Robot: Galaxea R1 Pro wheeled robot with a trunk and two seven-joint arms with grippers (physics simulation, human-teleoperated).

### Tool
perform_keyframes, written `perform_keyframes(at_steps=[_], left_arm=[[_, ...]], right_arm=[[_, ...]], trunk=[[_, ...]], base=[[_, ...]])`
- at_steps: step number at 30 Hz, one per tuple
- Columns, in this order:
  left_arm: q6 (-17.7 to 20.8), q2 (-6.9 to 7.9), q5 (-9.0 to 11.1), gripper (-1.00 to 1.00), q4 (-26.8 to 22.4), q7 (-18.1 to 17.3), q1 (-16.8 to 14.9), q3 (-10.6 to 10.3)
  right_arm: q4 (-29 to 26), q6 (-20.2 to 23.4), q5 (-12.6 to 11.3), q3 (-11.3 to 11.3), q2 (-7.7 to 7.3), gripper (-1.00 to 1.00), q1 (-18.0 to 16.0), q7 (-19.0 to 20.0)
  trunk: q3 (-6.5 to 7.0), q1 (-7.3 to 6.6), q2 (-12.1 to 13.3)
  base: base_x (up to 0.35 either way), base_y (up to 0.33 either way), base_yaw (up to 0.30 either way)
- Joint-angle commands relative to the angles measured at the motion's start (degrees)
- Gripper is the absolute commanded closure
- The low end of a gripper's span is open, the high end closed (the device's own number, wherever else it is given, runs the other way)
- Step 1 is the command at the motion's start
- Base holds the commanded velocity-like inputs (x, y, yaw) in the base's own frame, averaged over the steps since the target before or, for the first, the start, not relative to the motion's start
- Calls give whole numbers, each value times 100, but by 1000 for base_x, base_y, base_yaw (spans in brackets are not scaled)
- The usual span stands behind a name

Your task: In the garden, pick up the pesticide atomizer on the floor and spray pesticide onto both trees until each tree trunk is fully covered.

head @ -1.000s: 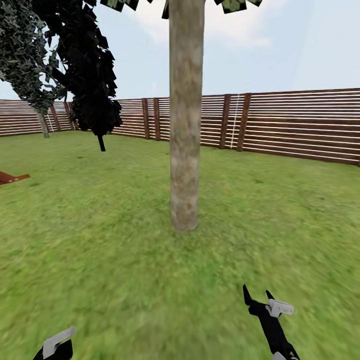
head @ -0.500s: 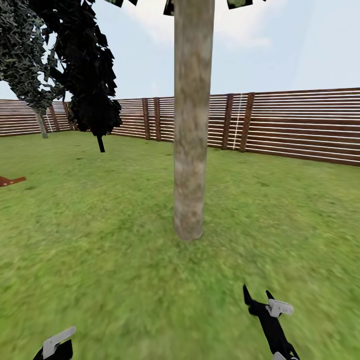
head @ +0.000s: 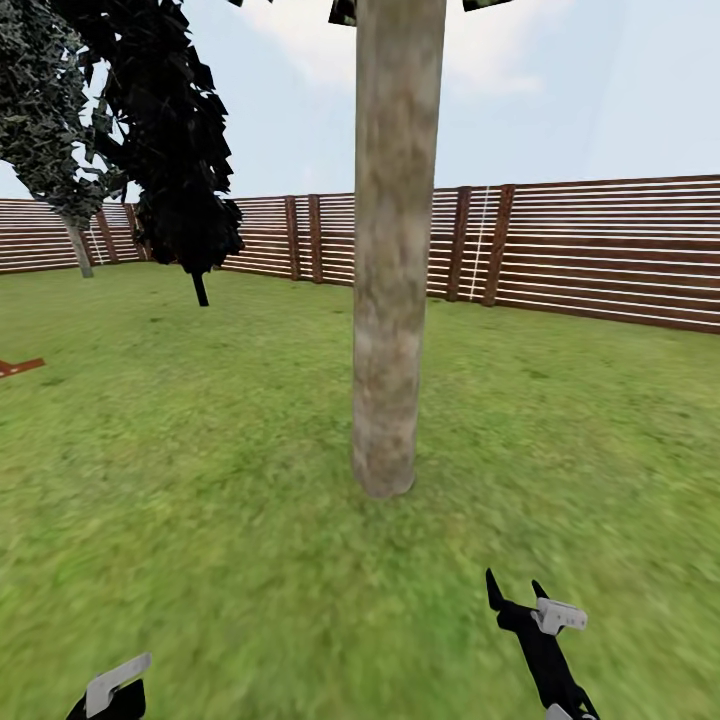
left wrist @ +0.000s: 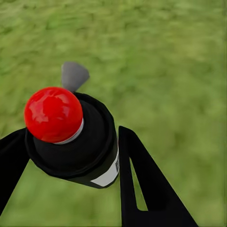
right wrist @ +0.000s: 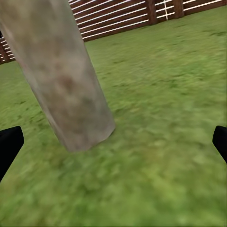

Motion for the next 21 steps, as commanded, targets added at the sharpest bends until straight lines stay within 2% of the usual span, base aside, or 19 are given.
perform_keyframes(at_steps=[1, 21], left_arm=[[0, 0, 0, 100, -1, 0, 0, -2], [9, -7, -9, 100, -1, -8, 0, -9]], right_arm=[[0, 0, 0, 0, 0, -100, 0, 0], [0, 0, 0, 0, 0, -100, 0, 0]], trunk=[[0, 0, 0], [0, 0, 0]], base=[[20, 1, 0], [1, 0, 0]])
